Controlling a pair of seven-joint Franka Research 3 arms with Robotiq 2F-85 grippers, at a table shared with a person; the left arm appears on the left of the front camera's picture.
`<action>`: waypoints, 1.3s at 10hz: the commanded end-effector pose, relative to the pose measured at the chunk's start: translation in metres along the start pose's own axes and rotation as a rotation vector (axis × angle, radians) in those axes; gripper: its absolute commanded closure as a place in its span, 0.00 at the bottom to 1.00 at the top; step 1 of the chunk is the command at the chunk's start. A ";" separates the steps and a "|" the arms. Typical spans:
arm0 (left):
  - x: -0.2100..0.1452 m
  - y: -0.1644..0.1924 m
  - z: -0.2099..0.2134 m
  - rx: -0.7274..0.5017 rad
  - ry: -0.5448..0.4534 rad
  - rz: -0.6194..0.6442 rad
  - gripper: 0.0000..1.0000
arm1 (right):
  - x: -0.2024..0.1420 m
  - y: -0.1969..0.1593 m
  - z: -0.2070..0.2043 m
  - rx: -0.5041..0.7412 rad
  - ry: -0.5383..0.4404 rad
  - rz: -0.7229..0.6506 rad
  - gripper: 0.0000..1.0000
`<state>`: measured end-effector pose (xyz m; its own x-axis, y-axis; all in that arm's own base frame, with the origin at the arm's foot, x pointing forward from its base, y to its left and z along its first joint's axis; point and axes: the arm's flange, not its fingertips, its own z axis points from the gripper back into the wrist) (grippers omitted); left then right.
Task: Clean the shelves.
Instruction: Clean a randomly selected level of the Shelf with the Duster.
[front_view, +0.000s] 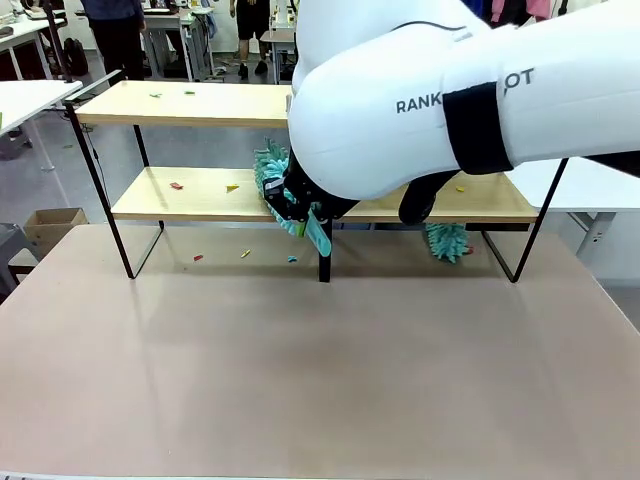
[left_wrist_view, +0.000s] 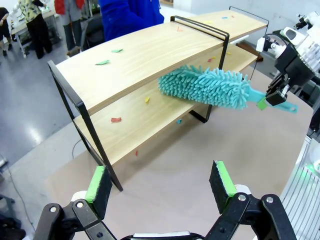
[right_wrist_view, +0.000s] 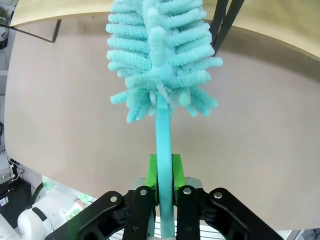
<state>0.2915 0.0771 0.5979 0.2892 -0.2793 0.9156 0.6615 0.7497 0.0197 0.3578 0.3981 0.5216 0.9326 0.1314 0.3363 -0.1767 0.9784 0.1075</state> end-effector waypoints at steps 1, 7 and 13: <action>-0.001 0.001 0.000 -0.009 -0.009 -0.006 0.00 | 0.007 0.012 -0.013 -0.035 -0.038 -0.042 0.88; -0.001 0.001 0.000 -0.009 -0.009 -0.006 0.00 | 0.030 0.042 -0.035 0.041 -0.007 0.018 0.88; -0.001 0.001 0.000 -0.009 -0.009 -0.006 0.00 | 0.058 0.118 -0.032 0.077 -0.009 0.210 0.88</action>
<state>0.2915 0.0771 0.5979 0.2892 -0.2794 0.9156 0.6616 0.7496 0.0198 0.3911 0.5099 0.5175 0.8886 0.2816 0.3622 -0.3500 0.9265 0.1383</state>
